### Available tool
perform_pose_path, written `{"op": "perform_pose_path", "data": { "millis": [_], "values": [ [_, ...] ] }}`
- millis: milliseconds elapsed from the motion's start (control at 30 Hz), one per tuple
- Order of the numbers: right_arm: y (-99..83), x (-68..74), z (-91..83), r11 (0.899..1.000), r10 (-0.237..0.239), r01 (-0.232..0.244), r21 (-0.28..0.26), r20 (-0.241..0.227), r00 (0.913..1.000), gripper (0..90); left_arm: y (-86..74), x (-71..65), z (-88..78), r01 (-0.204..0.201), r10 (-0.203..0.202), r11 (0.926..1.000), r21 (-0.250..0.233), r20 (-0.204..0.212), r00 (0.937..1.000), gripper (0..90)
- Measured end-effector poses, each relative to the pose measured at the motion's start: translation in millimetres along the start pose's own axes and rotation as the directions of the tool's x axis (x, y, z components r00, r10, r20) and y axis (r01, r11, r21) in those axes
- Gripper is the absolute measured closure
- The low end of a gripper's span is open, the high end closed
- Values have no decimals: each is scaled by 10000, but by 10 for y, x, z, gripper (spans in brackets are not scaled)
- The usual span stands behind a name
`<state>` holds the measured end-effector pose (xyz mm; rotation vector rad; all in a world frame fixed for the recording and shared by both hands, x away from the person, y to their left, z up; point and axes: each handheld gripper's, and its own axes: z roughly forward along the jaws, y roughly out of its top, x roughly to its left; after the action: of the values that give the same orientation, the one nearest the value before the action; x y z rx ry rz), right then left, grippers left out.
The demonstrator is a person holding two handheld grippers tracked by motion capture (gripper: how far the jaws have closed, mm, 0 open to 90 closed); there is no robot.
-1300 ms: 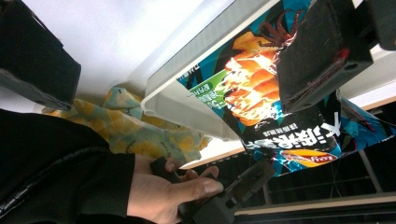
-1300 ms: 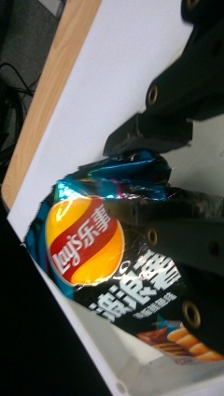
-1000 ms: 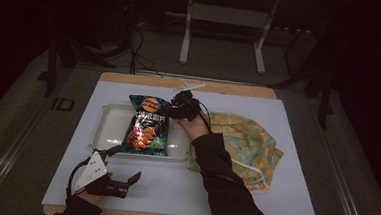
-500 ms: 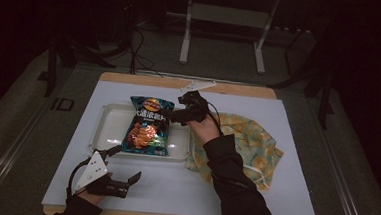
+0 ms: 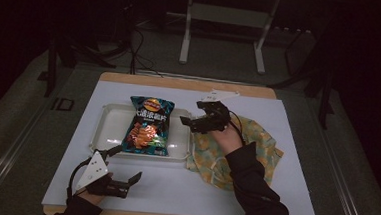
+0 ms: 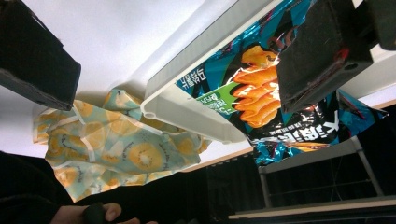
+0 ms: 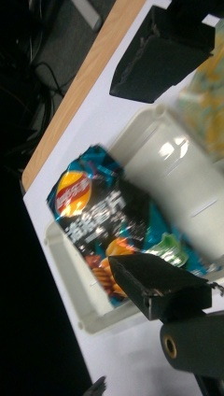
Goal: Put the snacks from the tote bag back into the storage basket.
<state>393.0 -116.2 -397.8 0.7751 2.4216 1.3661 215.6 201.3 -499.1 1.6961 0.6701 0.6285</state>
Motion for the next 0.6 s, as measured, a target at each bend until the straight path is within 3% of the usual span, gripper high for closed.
{"op": "perform_pose_path", "data": {
  "millis": [300,600],
  "values": [
    [-195,-127,-320,10000,73,-75,50,323,9995,159,-2,5,4,16,-15,10000,37,-56,10000,2],
    [-380,-189,-692,9989,248,-209,-428,935,9953,154,-2,2,5,3,-3,10000,57,-67,10000,2]
  ]
}}
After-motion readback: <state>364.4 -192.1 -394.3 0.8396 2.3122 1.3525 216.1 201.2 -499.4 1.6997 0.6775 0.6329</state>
